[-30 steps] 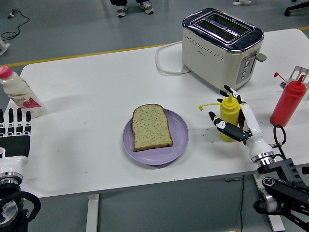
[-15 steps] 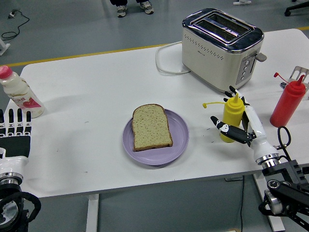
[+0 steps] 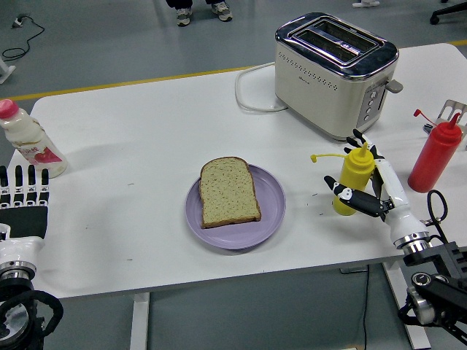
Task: Pick up the cup,pour liquid into bread,place the cup on the desk
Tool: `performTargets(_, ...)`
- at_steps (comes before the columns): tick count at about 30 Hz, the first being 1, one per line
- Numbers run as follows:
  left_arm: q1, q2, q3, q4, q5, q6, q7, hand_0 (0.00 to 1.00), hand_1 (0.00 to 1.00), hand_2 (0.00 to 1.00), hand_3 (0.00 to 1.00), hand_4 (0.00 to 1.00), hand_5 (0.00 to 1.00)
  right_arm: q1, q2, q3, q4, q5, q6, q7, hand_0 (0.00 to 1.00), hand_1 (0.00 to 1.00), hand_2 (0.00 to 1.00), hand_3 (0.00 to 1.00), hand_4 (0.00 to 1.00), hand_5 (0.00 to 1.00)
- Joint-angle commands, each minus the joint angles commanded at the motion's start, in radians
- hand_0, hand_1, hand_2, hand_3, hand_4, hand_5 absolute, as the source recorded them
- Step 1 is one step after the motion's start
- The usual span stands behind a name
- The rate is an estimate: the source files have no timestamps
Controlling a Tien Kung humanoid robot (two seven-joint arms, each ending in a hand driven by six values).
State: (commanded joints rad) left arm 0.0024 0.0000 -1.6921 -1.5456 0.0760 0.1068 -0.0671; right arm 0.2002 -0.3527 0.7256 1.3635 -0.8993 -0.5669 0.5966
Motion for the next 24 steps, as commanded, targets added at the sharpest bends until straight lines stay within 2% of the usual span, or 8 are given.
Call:
performTargets(13,-0.001,0.000,0.001,-0.001,0.000,0.000,-0.001,0.859,0.871,0.934,0.854,0.716,0.998,-0.021,-0.006,0.030,0.035,-0.038,0.050,-0.066,0.984,0.927,0.998,0.998,0.857,0.135)
performTargets(24,-0.003,0.000,0.000,-0.002,0.000,0.000,-0.002,0.858,0.871,0.934,0.854,0.716,0.998,-0.040,-0.008,0.071,0.052,-0.029,0.065,-0.078,0.985,0.931,0.998,0.998,0.862,0.135)
